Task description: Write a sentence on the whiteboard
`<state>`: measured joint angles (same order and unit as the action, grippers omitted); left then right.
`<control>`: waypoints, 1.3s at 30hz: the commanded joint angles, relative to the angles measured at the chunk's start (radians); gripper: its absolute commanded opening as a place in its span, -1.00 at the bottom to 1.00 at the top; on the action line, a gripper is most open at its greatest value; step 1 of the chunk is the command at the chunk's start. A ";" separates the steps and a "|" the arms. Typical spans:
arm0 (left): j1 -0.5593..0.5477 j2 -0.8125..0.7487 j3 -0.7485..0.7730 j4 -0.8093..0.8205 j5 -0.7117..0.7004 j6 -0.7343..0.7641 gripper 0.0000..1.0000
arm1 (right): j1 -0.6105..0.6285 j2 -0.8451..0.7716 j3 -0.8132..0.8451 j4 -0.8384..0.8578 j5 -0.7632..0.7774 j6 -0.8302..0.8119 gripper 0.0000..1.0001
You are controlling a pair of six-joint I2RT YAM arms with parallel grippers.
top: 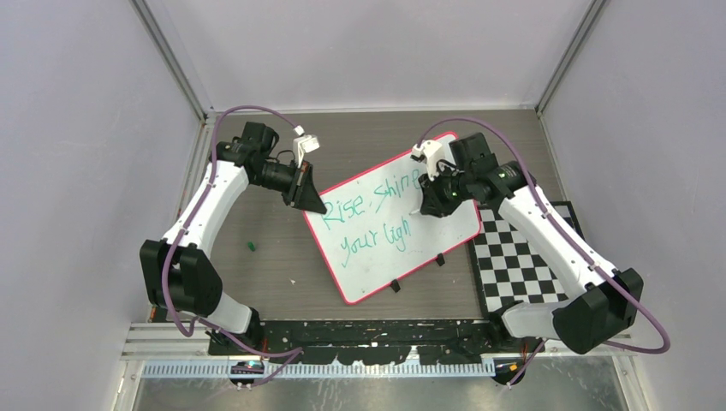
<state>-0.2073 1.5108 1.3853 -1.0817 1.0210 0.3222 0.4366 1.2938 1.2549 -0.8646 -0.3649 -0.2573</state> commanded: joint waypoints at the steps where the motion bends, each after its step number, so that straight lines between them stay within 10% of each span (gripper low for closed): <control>1: -0.052 0.032 -0.018 -0.014 -0.045 0.046 -1.00 | 0.001 0.013 0.003 0.047 0.017 -0.007 -0.99; 39: -0.053 0.033 -0.016 -0.017 -0.044 0.046 -1.00 | 0.041 0.003 0.018 -0.005 0.004 -0.023 -1.00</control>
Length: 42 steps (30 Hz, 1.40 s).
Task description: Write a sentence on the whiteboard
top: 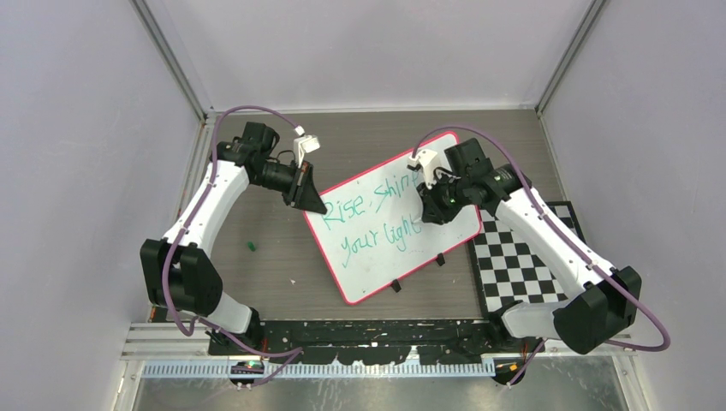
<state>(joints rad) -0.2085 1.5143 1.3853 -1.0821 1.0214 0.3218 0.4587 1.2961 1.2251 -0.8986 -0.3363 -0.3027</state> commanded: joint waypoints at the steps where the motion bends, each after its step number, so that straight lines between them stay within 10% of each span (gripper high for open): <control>1: -0.052 0.028 -0.017 -0.017 -0.045 0.047 -1.00 | 0.025 0.005 0.049 0.032 -0.023 0.025 -0.99; 42: -0.052 0.010 -0.024 -0.014 -0.043 0.046 -1.00 | -0.020 -0.062 0.062 -0.067 -0.004 -0.038 -0.99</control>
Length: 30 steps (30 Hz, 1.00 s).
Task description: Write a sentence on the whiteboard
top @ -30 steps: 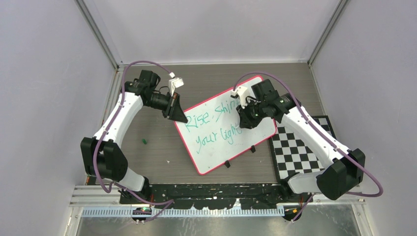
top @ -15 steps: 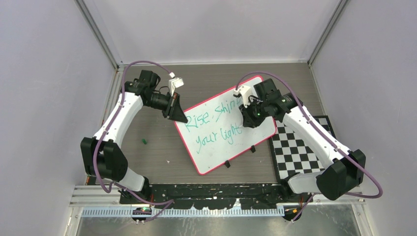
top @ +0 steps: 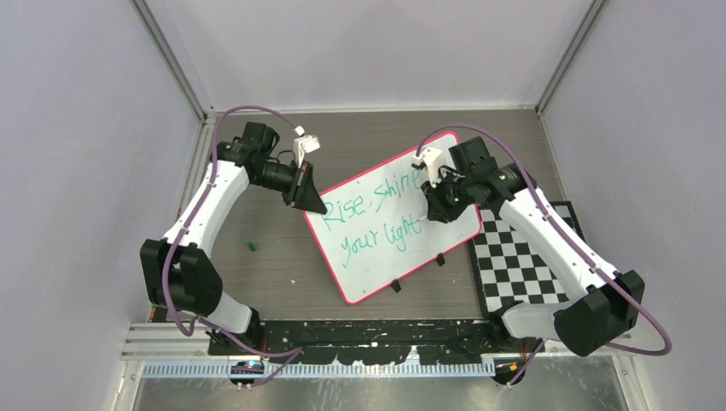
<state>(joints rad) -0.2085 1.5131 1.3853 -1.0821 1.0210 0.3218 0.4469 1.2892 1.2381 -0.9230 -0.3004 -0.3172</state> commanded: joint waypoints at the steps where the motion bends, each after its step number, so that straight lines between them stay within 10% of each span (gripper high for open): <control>1: -0.053 0.011 -0.024 -0.013 -0.042 0.045 -1.00 | -0.010 -0.063 0.039 -0.045 -0.035 -0.027 -0.99; 30: -0.052 -0.001 -0.025 -0.001 -0.046 0.030 -1.00 | -0.022 0.001 0.008 0.009 0.059 -0.039 -0.99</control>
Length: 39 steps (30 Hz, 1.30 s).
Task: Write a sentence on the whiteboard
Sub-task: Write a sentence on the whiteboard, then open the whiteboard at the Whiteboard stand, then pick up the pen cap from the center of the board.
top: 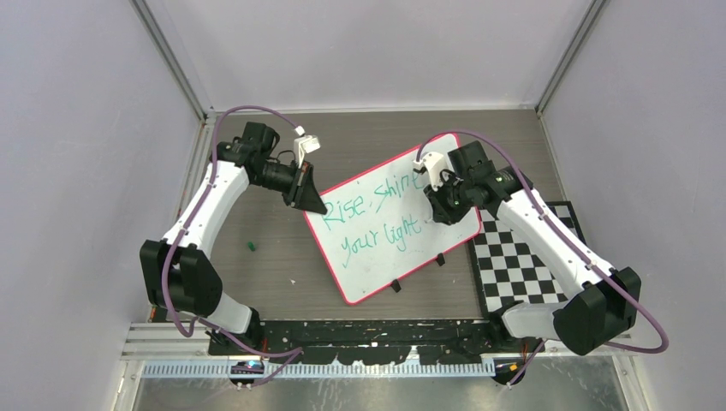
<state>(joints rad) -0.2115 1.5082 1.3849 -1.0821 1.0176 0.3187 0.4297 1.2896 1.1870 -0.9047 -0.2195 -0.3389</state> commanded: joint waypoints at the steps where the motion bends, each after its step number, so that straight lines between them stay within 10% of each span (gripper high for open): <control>1: -0.049 0.003 -0.026 0.005 -0.047 0.026 -0.97 | -0.004 -0.004 0.074 -0.033 -0.047 -0.028 -0.99; 16: 0.040 -0.061 0.134 -0.038 0.045 -0.005 0.45 | 0.008 0.002 0.299 -0.109 -0.285 0.042 -0.99; 25: 0.527 -0.155 0.132 -0.073 0.061 0.104 0.52 | -0.006 0.059 0.330 0.029 -0.320 0.170 -0.99; 39: 0.590 -0.196 -0.287 0.049 -0.540 0.399 0.33 | -0.064 0.048 0.273 0.113 -0.365 0.222 -0.99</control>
<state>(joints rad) 0.3828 1.3605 1.1416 -1.1229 0.6300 0.6357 0.3721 1.3613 1.4567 -0.8413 -0.5472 -0.1387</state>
